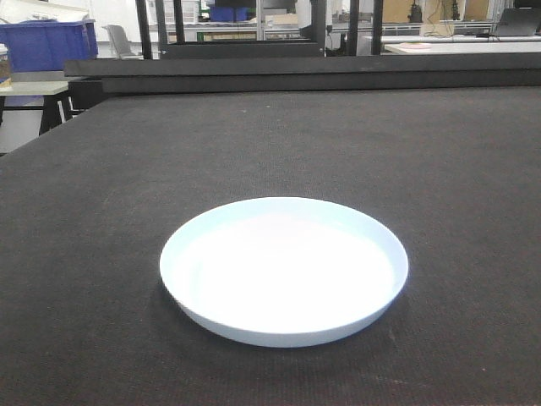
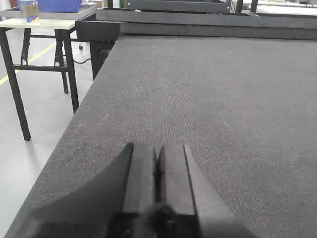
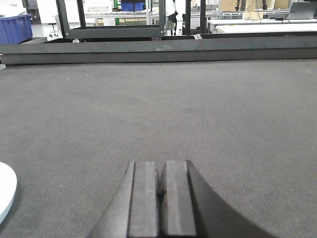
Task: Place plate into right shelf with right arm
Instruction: 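Move the right gripper over the white plate's rim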
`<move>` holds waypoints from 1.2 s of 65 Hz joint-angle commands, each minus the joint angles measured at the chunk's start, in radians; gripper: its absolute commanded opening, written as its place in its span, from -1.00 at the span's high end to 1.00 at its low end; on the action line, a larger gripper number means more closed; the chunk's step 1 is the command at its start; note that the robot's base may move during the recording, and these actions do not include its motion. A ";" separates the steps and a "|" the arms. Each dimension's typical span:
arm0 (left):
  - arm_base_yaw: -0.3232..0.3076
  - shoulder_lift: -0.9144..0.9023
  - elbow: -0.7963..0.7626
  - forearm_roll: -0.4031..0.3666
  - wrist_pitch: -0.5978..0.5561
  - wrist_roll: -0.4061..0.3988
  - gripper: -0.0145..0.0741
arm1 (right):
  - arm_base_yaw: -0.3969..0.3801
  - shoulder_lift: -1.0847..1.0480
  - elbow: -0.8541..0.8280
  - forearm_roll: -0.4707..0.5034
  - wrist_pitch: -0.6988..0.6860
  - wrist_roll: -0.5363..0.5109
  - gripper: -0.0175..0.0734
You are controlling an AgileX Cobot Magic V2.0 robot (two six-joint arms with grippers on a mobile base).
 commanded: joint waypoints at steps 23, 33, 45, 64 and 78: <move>-0.005 -0.005 0.008 -0.004 -0.086 -0.003 0.78 | -0.002 0.005 -0.009 -0.005 -0.118 0.002 0.49; -0.005 -0.005 0.008 -0.004 -0.086 -0.003 0.78 | -0.002 0.005 -0.009 -0.005 -0.142 0.002 0.49; -0.005 -0.005 0.008 -0.004 -0.086 -0.003 0.78 | -0.002 0.005 -0.017 -0.003 -0.207 0.003 0.49; -0.005 -0.005 0.008 -0.004 -0.086 -0.003 0.78 | -0.001 0.113 -0.394 0.003 0.239 0.003 0.49; -0.005 -0.005 0.008 -0.004 -0.086 -0.003 0.78 | -0.001 0.373 -0.759 0.034 0.546 -0.119 0.49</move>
